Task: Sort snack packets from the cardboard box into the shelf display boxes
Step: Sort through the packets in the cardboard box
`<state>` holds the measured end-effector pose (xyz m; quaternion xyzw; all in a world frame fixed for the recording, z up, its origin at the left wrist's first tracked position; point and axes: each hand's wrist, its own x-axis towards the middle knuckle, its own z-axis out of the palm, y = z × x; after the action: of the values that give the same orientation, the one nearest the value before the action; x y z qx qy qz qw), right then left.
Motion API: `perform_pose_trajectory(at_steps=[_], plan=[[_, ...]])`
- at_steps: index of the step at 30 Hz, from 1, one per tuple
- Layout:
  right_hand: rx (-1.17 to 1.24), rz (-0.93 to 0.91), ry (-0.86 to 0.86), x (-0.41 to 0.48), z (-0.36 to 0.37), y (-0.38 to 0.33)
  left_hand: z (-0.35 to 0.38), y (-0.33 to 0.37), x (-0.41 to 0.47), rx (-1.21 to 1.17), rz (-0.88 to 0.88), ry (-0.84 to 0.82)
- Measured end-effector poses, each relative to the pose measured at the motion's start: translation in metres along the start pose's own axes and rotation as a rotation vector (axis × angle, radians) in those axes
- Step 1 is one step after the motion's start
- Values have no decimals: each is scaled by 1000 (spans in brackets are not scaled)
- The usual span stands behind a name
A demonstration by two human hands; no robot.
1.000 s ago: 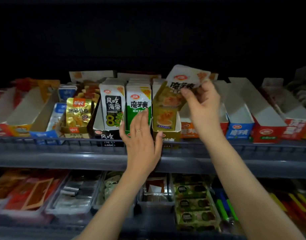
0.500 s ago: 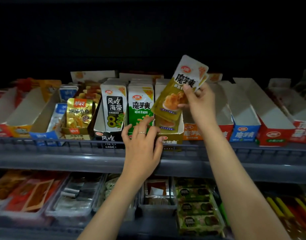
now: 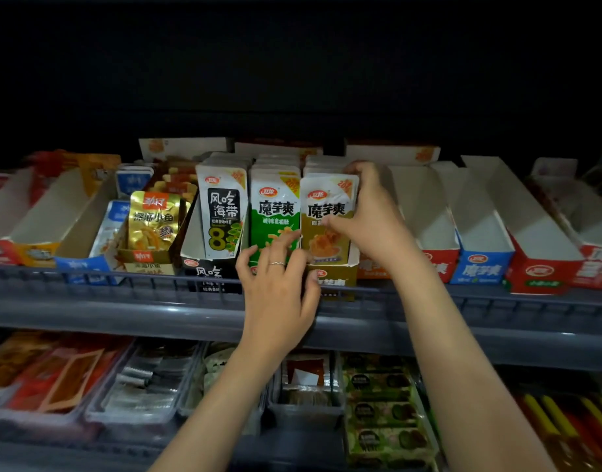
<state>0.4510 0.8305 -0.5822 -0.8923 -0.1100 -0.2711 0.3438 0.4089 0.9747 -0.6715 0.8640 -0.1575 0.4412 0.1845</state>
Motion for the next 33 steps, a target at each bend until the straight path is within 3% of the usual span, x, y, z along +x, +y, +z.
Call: perform_pose_trajectory(at_steps=[6,11,14,25,33], plan=[[-271,-82,58,-4,7,-4,-1,-2,0,-4,8,-20],[-282,-11,196,-4,14,-6,-1,-1,-1,-26,-3,-10],[-228,46,169,-3,15,-7,0,0,0,-46,-11,2],[-516,-76,104,-8,20,-16,0,-1,0,-16,41,19],[-480,-10,95,-8,18,-14,-1,-3,0,-1,49,-4]])
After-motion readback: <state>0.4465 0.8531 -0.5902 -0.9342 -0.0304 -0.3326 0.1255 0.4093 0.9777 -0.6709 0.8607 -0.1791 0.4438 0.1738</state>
